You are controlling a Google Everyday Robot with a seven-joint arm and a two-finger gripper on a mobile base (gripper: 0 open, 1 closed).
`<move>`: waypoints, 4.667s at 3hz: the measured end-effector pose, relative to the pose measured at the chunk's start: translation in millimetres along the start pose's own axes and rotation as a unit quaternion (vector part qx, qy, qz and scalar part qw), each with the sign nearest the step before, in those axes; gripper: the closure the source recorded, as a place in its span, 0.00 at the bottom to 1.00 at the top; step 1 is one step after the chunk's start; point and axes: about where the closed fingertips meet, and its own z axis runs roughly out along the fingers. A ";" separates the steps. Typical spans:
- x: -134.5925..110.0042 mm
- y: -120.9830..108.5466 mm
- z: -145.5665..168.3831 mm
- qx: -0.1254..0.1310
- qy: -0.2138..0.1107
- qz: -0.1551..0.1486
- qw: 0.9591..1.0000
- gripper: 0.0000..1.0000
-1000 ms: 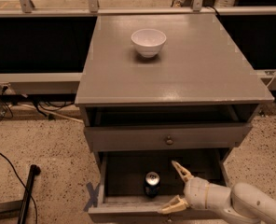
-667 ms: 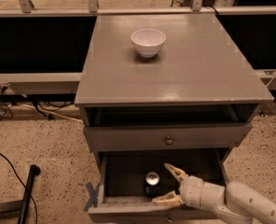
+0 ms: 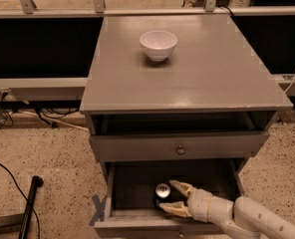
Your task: Pick pepsi can from middle drawer and place on counter
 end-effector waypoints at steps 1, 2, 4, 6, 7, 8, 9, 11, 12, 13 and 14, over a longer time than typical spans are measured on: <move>5.0 -9.0 14.8 0.011 0.001 -0.007 1.000 0.00; 4.6 -11.4 20.7 0.011 0.002 -0.010 1.000 0.13; 17.5 -7.5 29.1 0.008 0.017 -0.003 1.000 0.38; 14.8 -0.7 28.5 0.005 0.002 0.020 1.000 0.62; -37.0 -8.5 12.1 0.009 -0.036 0.035 0.999 0.86; -117.3 -33.3 -21.4 -0.005 -0.063 0.022 0.998 1.00; -211.7 -42.8 -61.0 -0.044 -0.066 -0.034 0.996 1.00; -314.8 -46.5 -108.0 -0.089 -0.111 -0.101 0.985 1.00; -317.6 -46.8 -106.1 -0.092 -0.110 -0.103 0.984 1.00; -358.1 -46.5 -112.8 -0.127 -0.116 -0.115 0.978 1.00; -437.1 -44.7 -123.5 -0.193 -0.085 -0.145 0.967 1.00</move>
Offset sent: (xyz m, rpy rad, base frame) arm 0.0204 0.0065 -0.0123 -0.0216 -0.0225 -0.0264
